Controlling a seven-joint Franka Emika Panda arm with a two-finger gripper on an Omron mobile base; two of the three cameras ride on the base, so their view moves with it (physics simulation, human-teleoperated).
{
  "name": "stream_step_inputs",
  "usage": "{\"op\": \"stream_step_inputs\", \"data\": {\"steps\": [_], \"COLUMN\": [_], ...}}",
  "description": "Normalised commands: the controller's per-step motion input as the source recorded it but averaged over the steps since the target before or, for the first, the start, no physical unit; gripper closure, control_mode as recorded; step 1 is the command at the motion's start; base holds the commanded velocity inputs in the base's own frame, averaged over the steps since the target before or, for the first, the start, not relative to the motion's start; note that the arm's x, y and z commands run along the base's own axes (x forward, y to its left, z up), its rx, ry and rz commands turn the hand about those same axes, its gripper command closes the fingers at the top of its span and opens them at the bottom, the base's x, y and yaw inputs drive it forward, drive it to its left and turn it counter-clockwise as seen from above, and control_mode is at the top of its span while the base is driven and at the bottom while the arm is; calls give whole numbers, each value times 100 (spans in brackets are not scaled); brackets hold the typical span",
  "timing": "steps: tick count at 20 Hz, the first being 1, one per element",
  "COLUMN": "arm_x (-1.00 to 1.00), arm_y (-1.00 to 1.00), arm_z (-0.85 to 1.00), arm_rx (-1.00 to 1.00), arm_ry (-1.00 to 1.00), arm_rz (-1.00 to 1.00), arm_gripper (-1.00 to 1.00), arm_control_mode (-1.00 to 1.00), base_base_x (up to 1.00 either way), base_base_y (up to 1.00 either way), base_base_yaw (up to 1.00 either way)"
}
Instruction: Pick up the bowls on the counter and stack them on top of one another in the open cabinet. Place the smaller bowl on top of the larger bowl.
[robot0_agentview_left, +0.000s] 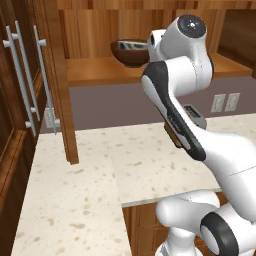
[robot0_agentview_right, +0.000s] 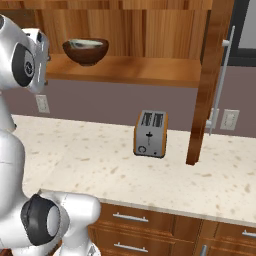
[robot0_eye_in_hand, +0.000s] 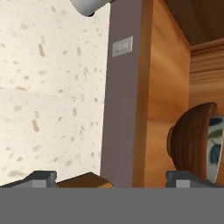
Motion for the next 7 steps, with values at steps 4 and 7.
{"op": "stream_step_inputs", "data": {"steps": [4,7], "arm_x": [-94,-86], "arm_y": [0,0], "arm_z": [-12,-28], "arm_rx": [0,0], "arm_ry": [-3,-2], "arm_rz": [1,1], "arm_gripper": [-100,-100], "arm_control_mode": [-100,-100], "base_base_x": [0,0], "base_base_y": [0,0], "base_base_yaw": [0,0]}}
